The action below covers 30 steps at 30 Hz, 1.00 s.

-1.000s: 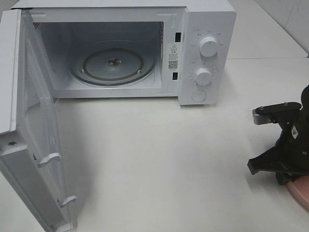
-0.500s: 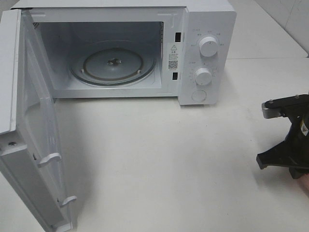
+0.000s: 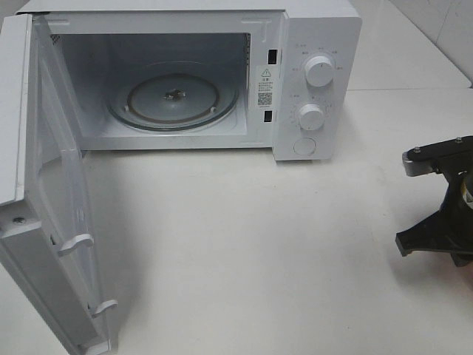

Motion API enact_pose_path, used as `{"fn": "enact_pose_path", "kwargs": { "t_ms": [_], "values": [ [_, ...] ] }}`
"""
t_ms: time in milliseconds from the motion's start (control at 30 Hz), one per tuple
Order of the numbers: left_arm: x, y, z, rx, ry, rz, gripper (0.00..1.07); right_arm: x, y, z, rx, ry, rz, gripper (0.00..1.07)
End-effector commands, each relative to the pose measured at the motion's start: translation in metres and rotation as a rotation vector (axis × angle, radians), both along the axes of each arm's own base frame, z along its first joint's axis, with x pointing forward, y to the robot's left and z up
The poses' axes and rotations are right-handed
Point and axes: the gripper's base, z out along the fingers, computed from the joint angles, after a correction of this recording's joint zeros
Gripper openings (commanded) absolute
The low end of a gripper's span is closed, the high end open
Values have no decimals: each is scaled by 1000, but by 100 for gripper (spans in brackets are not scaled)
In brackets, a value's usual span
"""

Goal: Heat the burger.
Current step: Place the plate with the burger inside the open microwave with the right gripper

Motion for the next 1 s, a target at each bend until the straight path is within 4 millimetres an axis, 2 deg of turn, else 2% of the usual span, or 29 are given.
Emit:
{"fn": "enact_pose_path", "kwargs": {
  "t_ms": [33, 600, 867, 1000],
  "values": [
    [-3, -1, 0, -9, -16, -4, 100, -1, 1, 5, -71, -8, 40, 0],
    [-3, -1, 0, -9, -16, -4, 100, -9, 17, 9, -184, -2, 105, 0],
    [-3, -1, 0, -9, -16, -4, 100, -16, 31, 13, -206, -8, 165, 0],
    [-3, -1, 0, -9, -16, -4, 100, -23, 40, 21, -215, -31, 209, 0]
  ]
}}
